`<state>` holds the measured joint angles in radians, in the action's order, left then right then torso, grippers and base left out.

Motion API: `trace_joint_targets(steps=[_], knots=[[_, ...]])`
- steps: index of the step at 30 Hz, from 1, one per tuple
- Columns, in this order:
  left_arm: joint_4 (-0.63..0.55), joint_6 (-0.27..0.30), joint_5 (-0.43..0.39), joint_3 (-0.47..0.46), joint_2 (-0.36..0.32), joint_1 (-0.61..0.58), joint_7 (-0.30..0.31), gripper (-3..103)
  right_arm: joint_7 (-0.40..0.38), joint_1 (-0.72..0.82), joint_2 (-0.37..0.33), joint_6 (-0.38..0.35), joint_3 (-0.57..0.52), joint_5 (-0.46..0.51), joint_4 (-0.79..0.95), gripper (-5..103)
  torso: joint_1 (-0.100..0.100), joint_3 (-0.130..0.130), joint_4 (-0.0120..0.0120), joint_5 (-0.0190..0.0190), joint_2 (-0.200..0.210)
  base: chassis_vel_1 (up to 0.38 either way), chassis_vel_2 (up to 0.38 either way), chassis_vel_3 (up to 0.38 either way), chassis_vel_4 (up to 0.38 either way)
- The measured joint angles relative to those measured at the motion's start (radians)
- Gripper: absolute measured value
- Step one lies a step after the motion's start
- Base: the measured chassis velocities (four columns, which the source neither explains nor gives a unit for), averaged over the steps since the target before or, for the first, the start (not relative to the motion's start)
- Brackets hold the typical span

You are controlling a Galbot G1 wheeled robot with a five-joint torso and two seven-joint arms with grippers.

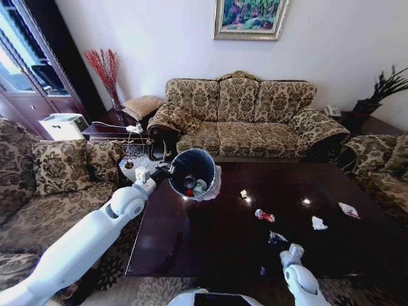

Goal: Move to the front of the table and place the trash on the table into the trash bin.

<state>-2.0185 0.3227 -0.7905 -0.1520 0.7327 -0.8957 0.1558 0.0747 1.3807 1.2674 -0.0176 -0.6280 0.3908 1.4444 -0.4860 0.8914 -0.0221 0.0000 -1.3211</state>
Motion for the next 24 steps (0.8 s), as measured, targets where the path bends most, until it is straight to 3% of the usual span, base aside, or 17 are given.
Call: trace_joint_targets(steps=[8, 11, 16, 18, 20, 24], knots=[[0.002, 0.0, 0.001, 0.008, 0.0, -0.002, 0.0, 3, -0.033, -0.134, -0.03, -0.006, 0.051, -0.005, -0.087, -5, 0.0, 0.0, -0.0002, -0.0002, 0.0, 0.0, 0.0, 0.0, 0.0], [0.003, -0.001, 0.001, 0.009, 0.0, -0.005, 0.0, 3, -0.037, -0.171, -0.03, -0.007, 0.079, -0.006, -0.115, -1, 0.0, 0.0, -0.0002, 0.0, 0.0, 0.0, 0.0, 0.0, 0.0], [0.011, -0.004, 0.0, 0.009, -0.008, -0.002, -0.009, 3, -0.059, -0.194, -0.008, -0.012, 0.133, -0.014, -0.114, 19, 0.0, 0.0, -0.0003, -0.0001, 0.0, 0.0, 0.0, 0.0, 0.0], [0.013, -0.005, -0.001, 0.009, -0.009, 0.0, -0.012, 3, -0.063, -0.193, -0.003, -0.013, 0.135, -0.017, -0.113, 19, 0.0, 0.0, -0.0003, -0.0001, 0.0, 0.0, 0.0, 0.0, 0.0], [0.018, -0.01, -0.002, 0.008, -0.011, 0.004, -0.019, 3, -0.082, -0.182, 0.017, -0.017, 0.138, -0.03, -0.112, 30, 0.0, 0.0, -0.0002, -0.0002, 0.0, 0.0, 0.0, 0.0, 0.0], [0.029, -0.017, 0.0, 0.007, -0.011, 0.005, -0.03, 3, -0.091, -0.167, 0.025, -0.017, 0.137, -0.045, -0.109, 40, 0.0, 0.0, -0.0001, -0.0001, 0.0, 0.0, 0.0, 0.0, 0.0]])
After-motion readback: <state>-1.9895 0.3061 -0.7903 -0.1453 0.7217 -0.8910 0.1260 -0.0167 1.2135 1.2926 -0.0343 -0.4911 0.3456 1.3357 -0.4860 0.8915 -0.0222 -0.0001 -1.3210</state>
